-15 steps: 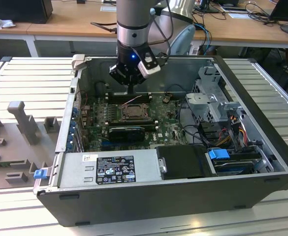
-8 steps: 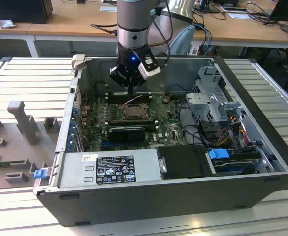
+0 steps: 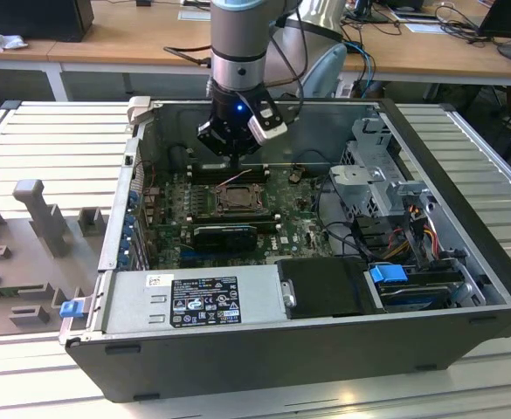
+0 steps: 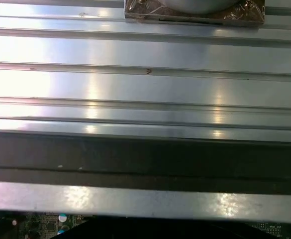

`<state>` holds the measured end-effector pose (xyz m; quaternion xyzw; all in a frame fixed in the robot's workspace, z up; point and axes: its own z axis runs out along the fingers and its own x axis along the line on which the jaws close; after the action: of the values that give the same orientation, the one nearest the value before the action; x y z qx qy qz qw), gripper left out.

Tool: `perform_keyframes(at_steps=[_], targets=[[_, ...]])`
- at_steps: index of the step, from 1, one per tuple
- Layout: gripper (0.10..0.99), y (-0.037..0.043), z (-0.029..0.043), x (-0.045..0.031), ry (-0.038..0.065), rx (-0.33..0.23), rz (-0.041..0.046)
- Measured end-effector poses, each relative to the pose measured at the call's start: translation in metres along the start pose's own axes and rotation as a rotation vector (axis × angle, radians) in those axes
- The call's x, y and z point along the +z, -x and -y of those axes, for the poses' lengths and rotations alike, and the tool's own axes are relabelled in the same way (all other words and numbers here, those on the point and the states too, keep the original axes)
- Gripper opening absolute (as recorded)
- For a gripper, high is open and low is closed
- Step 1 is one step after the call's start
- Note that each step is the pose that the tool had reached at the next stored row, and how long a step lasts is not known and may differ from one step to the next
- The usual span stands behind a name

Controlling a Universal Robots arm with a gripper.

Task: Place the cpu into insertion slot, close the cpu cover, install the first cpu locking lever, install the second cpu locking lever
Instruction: 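Install the first cpu locking lever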

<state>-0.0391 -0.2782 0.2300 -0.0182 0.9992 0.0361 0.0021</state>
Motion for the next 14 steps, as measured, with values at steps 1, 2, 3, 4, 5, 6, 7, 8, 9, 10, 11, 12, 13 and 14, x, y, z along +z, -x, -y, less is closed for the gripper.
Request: perform_keyframes(at_steps=[1, 2, 3, 4, 5, 6, 7, 8, 9, 10, 11, 12, 13, 14], targets=[[0.106, 0.0017, -0.0006, 0.0006, 0.000, 0.000, 0.0000], [0.106, 0.0031, -0.0009, 0.0010, 0.000, 0.000, -0.0001], [0.106, 0.0053, -0.0009, 0.0021, -0.002, 0.000, -0.0001], [0.106, 0.0059, -0.0008, 0.0026, -0.005, 0.000, -0.0003], [0.106, 0.0061, -0.0007, 0.0031, -0.009, 0.000, -0.0003], [0.106, 0.0061, -0.0005, 0.0036, -0.011, 0.000, -0.0003], [0.106, 0.0061, -0.0003, 0.0040, -0.014, 0.000, -0.0005], [0.106, 0.0062, -0.0002, 0.0044, -0.016, 0.000, -0.0007], [0.106, 0.0065, -0.0002, 0.0048, -0.018, 0.000, -0.0008], [0.106, 0.0076, -0.0001, 0.0056, -0.019, -0.001, -0.0008], [0.106, 0.0087, 0.0000, 0.0062, -0.019, -0.002, -0.0008], [0.106, 0.0097, 0.0000, 0.0068, -0.020, -0.002, -0.0009], [0.106, 0.0108, 0.0002, 0.0079, -0.020, -0.002, -0.0009], [0.106, 0.0116, 0.0002, 0.0086, -0.019, -0.002, -0.0008]])
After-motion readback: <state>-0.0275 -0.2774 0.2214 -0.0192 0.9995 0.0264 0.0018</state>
